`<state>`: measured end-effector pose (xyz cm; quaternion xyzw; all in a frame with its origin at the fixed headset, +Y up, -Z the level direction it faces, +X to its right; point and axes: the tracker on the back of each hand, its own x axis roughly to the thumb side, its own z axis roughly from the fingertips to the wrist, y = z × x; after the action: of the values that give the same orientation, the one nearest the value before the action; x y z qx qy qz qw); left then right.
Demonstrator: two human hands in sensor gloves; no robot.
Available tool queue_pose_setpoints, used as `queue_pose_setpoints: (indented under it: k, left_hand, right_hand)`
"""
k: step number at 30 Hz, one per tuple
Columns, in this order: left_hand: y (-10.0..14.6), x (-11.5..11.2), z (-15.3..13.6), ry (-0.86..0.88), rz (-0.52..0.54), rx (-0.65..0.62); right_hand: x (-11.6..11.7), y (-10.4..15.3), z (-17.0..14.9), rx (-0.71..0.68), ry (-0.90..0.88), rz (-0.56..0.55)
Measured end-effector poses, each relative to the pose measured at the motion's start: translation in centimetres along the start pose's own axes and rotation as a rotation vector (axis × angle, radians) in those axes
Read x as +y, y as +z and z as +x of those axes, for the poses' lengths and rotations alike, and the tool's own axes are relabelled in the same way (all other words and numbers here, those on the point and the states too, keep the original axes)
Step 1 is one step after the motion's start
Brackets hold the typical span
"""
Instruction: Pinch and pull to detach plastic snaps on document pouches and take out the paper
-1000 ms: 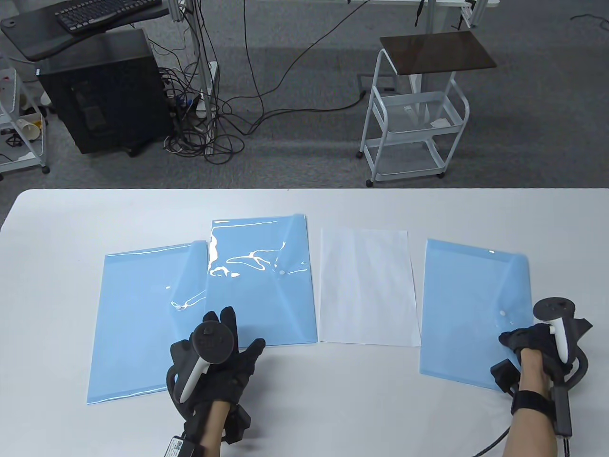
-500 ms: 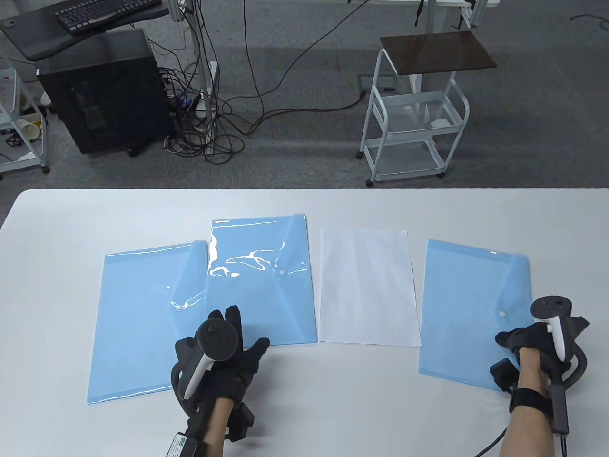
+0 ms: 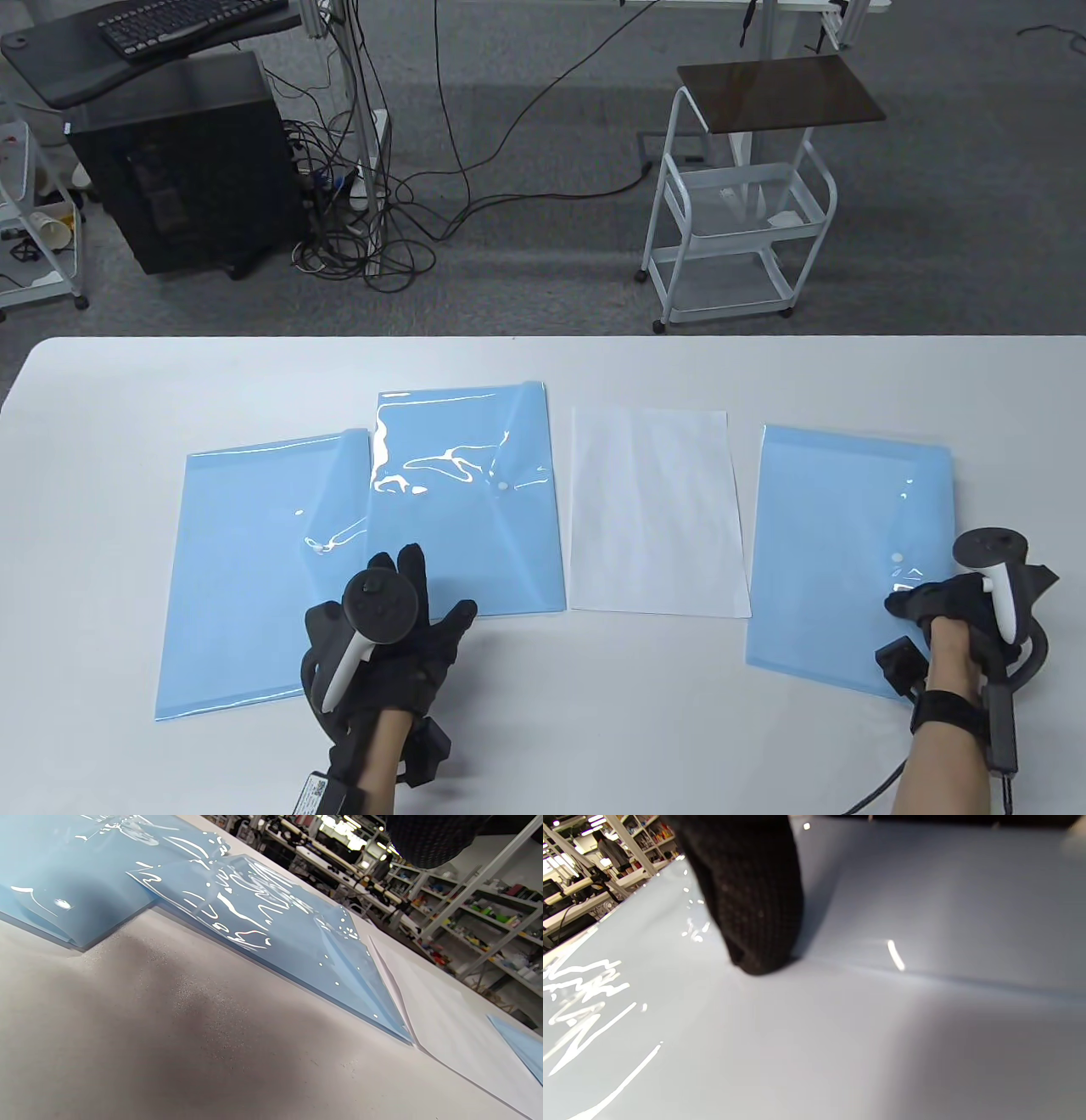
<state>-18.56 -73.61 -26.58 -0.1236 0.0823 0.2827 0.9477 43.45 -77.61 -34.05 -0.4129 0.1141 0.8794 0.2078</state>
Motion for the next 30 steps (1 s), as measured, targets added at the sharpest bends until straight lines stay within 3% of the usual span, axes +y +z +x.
queue_pose_setpoints:
  k: [8, 16, 22, 30]
  left_hand:
    - [0.1, 0.0, 0.2, 0.015, 0.0, -0.012]
    - [0.5, -0.1, 0.5, 0.041, -0.007, -0.033]
    - [0.9, 0.2, 0.5, 0.068, -0.002, -0.048]
    - [1.6, 0.6, 0.4, 0.104, 0.008, -0.067]
  right_hand:
    - [-0.7, 0.8, -0.5, 0.012, -0.029, -0.04]
    - [-4.0, 4.1, 0.9, -0.053, -0.061, -0.152]
    - [-6.3, 7.9, 2.8, -0.167, -0.029, -0.268]
    - [-10.1, 15.1, 5.5, -0.357, -0.002, -0.42]
